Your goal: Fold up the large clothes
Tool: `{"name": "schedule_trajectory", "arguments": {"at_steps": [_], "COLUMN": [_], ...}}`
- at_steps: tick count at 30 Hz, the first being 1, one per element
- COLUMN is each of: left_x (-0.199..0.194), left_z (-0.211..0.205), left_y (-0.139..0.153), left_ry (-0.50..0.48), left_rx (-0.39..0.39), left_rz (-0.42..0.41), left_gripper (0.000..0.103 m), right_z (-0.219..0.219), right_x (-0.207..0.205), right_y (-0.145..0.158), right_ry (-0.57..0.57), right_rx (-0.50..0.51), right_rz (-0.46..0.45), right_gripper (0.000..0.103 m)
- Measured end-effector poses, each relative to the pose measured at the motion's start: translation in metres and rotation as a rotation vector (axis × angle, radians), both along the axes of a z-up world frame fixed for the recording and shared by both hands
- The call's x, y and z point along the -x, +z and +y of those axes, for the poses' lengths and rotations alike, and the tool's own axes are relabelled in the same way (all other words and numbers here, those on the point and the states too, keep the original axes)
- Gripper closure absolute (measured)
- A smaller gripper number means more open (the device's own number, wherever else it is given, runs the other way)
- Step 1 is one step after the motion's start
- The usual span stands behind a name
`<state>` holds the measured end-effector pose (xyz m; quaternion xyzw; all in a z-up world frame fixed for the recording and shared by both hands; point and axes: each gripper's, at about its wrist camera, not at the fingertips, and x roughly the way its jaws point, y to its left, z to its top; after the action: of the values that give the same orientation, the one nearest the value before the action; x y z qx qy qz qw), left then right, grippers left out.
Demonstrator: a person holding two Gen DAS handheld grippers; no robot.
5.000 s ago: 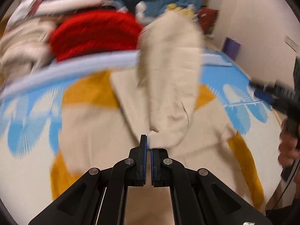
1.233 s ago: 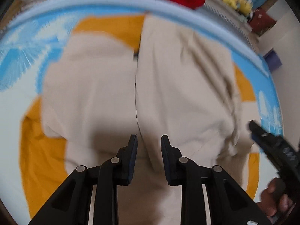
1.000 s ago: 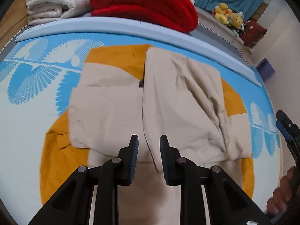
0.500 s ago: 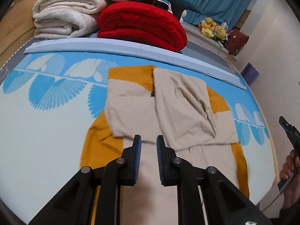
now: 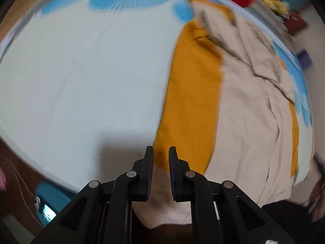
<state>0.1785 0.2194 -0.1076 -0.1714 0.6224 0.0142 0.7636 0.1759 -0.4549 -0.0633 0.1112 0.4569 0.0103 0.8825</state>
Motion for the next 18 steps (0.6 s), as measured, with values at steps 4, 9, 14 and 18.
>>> {"name": "schedule_trajectory", "arguments": {"at_steps": [4, 9, 14, 18], "left_x": [-0.004, -0.003, -0.008, -0.012], "left_z": [0.003, 0.004, 0.000, -0.012], "left_y": [-0.020, -0.037, -0.045, -0.056], "left_ry": [-0.013, -0.026, -0.052, -0.119], "left_rx": [0.050, 0.061, 0.069, 0.015], "left_rz": [0.052, 0.122, 0.131, 0.158], "left_gripper": [0.082, 0.070, 0.069, 0.069], "right_z": [-0.026, -0.025, -0.027, -0.028], "right_x": [0.003, 0.004, 0.012, 0.016], "right_y": [-0.059, -0.109, -0.126, -0.132], "right_ry": [-0.037, 0.009, 0.046, 0.061], "right_rx": [-0.109, -0.093, -0.087, -0.065], "right_rz": [0.247, 0.428, 0.481, 0.507], "right_gripper": [0.053, 0.053, 0.053, 0.053]}}
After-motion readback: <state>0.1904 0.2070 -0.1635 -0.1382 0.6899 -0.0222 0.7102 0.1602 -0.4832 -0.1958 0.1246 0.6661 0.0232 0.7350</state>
